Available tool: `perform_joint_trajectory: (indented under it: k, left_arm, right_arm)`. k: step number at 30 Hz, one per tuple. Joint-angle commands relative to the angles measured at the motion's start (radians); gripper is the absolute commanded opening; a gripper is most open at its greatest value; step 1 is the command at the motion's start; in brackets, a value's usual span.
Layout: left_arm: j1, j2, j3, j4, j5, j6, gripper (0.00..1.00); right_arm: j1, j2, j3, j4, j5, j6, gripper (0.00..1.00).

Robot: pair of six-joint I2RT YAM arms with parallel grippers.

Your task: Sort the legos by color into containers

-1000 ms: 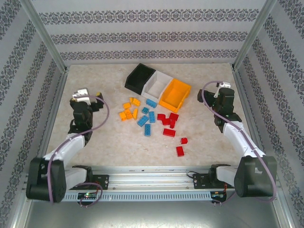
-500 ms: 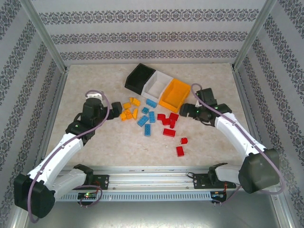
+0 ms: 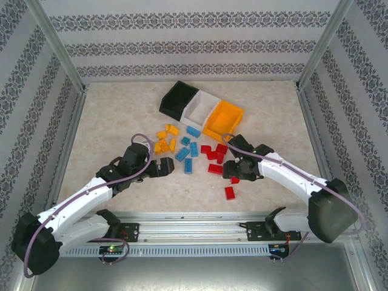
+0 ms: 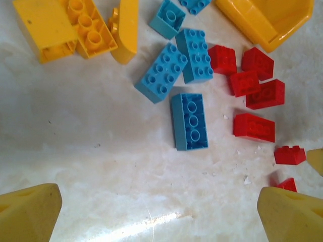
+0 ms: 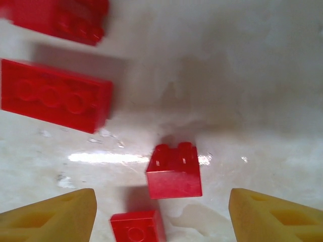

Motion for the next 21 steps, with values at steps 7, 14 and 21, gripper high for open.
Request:
perform_joint_trajectory:
  k: [7, 14, 21]
  left_arm:
    - [-0.021, -0.055, -0.03, -0.012, -0.001, -0.049, 1.0]
    - [-0.02, -0.062, -0.041, -0.015, -0.01, -0.06, 1.0]
    - [-0.021, -0.061, -0.042, -0.026, -0.022, -0.059, 1.0]
  right_arm:
    - [0.012, 0.076, -0.042, 0.069, 0.039, 0.011, 0.66]
    - [-0.004, 0.135, -0.047, 0.118, 0.012, -0.006, 0.57]
    - [-0.013, 0.172, -0.047, 0.137, 0.001, -0.013, 0.49]
